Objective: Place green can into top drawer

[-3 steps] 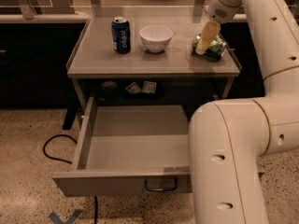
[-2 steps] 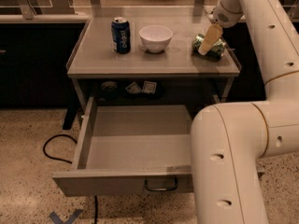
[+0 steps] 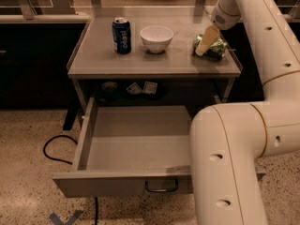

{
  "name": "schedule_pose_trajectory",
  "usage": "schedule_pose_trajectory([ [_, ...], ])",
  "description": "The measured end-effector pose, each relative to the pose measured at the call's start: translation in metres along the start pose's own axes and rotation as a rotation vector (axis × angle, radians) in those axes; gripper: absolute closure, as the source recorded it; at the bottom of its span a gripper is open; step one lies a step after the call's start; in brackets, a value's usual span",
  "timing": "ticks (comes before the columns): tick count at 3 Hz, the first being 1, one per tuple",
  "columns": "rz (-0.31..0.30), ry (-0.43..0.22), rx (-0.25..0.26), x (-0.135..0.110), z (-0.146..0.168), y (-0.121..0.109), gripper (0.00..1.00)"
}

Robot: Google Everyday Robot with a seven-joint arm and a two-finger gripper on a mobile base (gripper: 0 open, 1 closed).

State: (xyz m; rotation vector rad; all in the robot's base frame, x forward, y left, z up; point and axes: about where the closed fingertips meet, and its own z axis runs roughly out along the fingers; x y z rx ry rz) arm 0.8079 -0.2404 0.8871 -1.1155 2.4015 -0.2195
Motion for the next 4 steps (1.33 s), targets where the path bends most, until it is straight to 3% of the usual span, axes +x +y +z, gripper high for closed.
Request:
schedule_pose_trajectory([
  [1, 0.032, 0.023, -0.114, 0.0144, 0.0396, 0.0253, 0.0],
  [2, 0.032, 0.023, -0.114, 0.0144, 0.0396, 0.0253, 0.0],
  [3, 0.032, 0.023, -0.114, 0.0144, 0.0396, 0.0253, 0.15],
  [4, 0.032, 0.023, -0.114, 0.0144, 0.0396, 0.0253, 0.39],
])
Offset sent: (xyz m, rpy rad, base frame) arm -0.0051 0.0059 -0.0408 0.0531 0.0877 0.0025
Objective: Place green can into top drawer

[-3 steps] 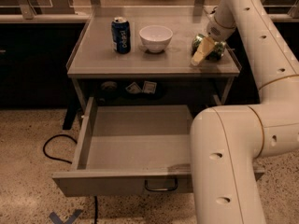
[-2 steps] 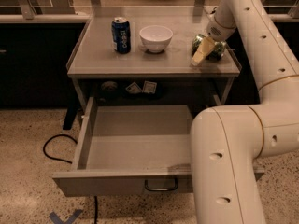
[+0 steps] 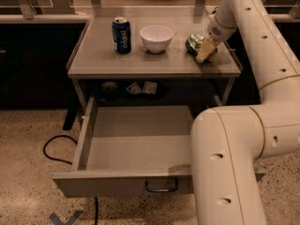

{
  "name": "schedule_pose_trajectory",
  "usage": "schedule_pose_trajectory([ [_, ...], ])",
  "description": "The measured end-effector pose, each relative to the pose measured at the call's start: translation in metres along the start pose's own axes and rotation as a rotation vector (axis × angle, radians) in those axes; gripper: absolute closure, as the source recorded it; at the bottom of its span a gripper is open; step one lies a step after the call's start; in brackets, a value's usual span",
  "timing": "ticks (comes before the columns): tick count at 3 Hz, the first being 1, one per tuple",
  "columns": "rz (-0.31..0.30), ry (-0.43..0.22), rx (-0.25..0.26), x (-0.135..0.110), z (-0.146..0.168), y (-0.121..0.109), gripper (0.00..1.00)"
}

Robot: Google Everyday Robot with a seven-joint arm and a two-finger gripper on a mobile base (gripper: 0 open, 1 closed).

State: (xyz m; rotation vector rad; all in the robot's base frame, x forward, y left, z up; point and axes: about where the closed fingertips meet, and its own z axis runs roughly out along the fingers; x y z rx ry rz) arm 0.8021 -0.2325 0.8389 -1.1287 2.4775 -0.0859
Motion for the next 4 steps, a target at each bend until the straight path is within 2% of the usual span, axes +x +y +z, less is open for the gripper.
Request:
schedule_pose_trajectory([
  [2, 0.0, 0.0, 0.0, 0.0, 0.0, 0.0, 0.85],
  [3, 0.0, 0.0, 0.0, 0.0, 0.0, 0.0, 1.0],
  [4, -0.032, 0.048, 0.006, -0.018, -0.023, 0.016, 1.0],
])
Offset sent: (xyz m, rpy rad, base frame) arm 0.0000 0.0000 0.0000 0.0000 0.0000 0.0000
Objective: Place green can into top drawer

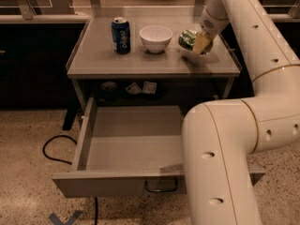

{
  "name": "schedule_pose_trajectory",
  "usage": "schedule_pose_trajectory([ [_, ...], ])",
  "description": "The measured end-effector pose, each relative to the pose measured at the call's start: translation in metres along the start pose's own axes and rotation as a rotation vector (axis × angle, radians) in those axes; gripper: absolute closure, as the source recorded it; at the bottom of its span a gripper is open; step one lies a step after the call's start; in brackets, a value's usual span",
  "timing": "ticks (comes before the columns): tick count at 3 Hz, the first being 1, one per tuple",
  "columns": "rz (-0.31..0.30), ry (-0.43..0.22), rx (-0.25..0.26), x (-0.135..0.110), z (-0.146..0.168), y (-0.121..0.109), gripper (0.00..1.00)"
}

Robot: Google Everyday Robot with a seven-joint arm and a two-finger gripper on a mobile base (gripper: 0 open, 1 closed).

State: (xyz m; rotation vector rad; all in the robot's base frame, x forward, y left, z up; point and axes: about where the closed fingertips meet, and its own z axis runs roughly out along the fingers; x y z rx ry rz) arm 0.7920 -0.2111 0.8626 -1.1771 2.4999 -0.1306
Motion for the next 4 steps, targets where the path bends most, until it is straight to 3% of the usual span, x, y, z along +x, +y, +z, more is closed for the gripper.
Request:
schedule_pose_trajectory([
  [1, 0.007, 0.049, 0.044, -0.015, -0.059, 0.016, 1.0],
  [2, 0.005, 0.034, 0.055, -0.019, -0.056, 0.013, 1.0],
  [3, 0.009, 0.017, 0.015, -0.015, -0.043, 0.016, 1.0],
  [4, 0.034, 0.025, -0.02, 0.0, -0.08, 0.03, 1.0],
])
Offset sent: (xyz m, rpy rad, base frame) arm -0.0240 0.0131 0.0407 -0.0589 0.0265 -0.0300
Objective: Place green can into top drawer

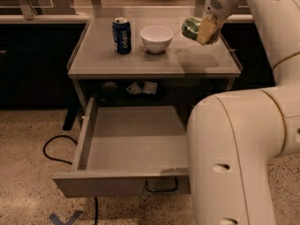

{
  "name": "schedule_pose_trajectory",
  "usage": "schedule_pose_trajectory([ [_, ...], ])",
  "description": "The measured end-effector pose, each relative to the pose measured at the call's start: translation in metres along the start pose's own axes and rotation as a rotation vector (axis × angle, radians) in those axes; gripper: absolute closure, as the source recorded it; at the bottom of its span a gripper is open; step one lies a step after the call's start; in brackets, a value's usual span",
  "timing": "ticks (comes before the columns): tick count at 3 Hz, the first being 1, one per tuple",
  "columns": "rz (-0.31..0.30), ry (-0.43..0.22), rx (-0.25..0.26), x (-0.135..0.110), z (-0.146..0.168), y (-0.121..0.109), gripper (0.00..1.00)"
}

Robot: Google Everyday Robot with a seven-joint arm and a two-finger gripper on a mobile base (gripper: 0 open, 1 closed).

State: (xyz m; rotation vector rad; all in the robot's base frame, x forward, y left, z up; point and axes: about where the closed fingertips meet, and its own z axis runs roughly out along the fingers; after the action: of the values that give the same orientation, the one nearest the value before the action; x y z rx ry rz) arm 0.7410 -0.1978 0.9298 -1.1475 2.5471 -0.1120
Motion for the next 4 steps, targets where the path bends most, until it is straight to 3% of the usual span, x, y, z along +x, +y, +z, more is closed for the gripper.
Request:
schedule_pose_trajectory([
  [1, 0.038, 0.001, 0.063, 0.004, -0.078, 0.015, 1.0],
  [2, 0.037, -0.069, 0.109, 0.001, -0.115, 0.014, 1.0],
  [3, 0.035, -0.085, 0.121, -0.005, -0.112, 0.01, 1.0],
  [4, 0.06, -0.036, 0.109, 0.009, -0.091, 0.008, 1.0],
])
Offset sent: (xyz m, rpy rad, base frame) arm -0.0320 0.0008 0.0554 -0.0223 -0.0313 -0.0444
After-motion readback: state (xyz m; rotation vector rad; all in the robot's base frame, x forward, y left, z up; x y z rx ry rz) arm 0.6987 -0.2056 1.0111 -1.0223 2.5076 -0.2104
